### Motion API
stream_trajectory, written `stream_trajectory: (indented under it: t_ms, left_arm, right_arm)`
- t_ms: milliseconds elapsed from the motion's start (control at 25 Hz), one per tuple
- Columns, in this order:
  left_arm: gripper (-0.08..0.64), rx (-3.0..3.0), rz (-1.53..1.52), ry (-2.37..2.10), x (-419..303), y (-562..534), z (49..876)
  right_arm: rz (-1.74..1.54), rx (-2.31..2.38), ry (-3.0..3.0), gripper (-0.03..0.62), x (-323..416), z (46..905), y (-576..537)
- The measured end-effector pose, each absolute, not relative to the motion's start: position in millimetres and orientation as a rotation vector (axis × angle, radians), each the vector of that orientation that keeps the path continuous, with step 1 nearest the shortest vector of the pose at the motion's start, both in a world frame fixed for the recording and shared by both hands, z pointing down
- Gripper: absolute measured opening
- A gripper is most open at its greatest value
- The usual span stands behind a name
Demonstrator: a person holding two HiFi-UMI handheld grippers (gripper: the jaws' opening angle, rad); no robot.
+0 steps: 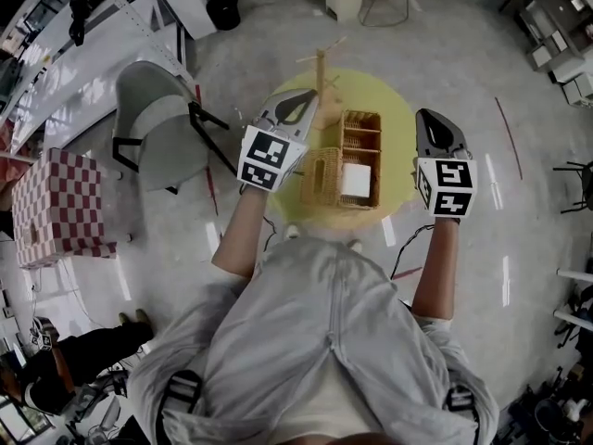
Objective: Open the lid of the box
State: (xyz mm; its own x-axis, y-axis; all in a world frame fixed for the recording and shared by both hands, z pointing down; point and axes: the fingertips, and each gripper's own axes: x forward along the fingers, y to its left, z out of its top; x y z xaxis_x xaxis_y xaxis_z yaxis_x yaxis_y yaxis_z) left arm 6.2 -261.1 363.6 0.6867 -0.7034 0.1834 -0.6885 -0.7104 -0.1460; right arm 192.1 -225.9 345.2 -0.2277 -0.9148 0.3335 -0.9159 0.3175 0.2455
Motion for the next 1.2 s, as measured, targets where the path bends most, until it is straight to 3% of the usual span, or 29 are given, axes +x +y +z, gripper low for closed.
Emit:
stream_trajectory:
  t_ms: [480, 1200]
  left_arm:
    - [0.029, -2.728, -0.228, 1.092, 35, -247, 303]
    - [0.029, -2.727, -0.258, 1.119, 35, -246, 305]
  right_arm:
    - [-0.136, 1.626, -2.22, 0.023, 211, 300, -212]
    - [-0.127, 1.59, -2.245, 0.023, 210, 305, -217]
